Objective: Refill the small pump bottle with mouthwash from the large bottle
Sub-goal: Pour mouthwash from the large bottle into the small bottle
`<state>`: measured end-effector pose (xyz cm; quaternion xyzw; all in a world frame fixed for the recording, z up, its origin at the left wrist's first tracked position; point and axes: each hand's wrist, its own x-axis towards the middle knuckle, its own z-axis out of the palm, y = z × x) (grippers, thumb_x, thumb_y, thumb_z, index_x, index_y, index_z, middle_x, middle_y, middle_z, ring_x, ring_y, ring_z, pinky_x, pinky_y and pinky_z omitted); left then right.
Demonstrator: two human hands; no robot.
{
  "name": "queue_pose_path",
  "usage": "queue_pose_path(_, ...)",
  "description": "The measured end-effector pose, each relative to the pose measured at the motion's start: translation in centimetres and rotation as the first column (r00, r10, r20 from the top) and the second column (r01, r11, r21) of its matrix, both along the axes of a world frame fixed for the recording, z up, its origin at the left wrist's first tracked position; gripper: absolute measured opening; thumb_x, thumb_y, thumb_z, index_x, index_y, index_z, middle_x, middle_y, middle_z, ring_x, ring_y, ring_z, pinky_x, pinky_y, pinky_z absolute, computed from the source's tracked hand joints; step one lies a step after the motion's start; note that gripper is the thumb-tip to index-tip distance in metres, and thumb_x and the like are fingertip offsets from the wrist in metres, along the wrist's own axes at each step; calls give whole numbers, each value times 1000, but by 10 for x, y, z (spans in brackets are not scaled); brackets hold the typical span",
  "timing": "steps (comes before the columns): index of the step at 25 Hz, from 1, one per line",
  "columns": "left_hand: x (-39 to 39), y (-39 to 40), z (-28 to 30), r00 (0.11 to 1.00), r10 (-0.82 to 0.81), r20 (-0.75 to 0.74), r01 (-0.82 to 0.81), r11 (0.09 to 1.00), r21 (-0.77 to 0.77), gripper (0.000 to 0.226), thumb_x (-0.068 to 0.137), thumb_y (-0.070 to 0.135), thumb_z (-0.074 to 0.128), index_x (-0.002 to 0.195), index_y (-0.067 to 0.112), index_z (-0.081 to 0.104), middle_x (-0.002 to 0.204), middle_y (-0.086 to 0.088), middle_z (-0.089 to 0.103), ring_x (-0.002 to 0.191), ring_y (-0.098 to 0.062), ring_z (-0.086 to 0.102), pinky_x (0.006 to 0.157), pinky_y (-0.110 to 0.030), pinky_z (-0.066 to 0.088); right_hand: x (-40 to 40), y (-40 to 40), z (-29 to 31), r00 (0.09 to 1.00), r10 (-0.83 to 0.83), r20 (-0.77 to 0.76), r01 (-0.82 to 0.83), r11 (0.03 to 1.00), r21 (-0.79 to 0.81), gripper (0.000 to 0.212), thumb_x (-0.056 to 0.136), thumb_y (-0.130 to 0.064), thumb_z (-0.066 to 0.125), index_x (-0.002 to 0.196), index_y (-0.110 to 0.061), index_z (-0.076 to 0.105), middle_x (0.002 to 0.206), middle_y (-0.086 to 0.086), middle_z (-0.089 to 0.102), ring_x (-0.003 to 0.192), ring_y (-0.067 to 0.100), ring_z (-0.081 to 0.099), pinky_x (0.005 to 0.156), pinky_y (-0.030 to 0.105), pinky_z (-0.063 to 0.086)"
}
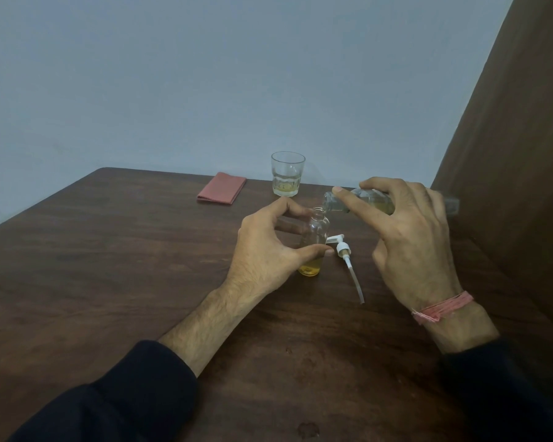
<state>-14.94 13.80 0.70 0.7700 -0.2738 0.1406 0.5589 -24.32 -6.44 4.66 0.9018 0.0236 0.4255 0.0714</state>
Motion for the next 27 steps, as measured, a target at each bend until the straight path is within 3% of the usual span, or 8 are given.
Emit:
queue_pose_path(7, 0, 0, 0, 1000, -3, -1, 3, 1000, 4, 59, 65, 47, 110, 111, 35, 75, 117, 22, 81, 100, 5, 79, 90, -41, 70, 0, 1, 0, 1000, -4, -6, 4, 1000, -1, 96, 70, 21, 69, 153, -27, 63, 141, 16, 64, 124, 40, 58, 103, 59, 42)
queue_pose_path(14, 0, 1, 0, 1000, -4, 11, 4, 1000, -7, 57, 65, 47, 111, 108, 40, 74, 114, 23, 81, 100, 6, 79, 86, -30, 68, 0, 0, 0, 1000, 6, 7, -6, 1000, -3, 98, 68, 22, 68, 152, -27, 64, 139, 15, 64, 123, 39, 57, 102, 57, 41)
queue_pose_path(27, 1, 0, 1, 1000, -6, 9, 6, 1000, -4, 58, 64, 48, 110, 109, 39, 74, 116, 24, 80, 100, 7, 79, 87, -35, 69, 1, 0, 0, 1000, 4, -1, -4, 1000, 0, 96, 69, 20, 67, 153, -27, 63, 141, 16, 64, 123, 39, 57, 102, 57, 41)
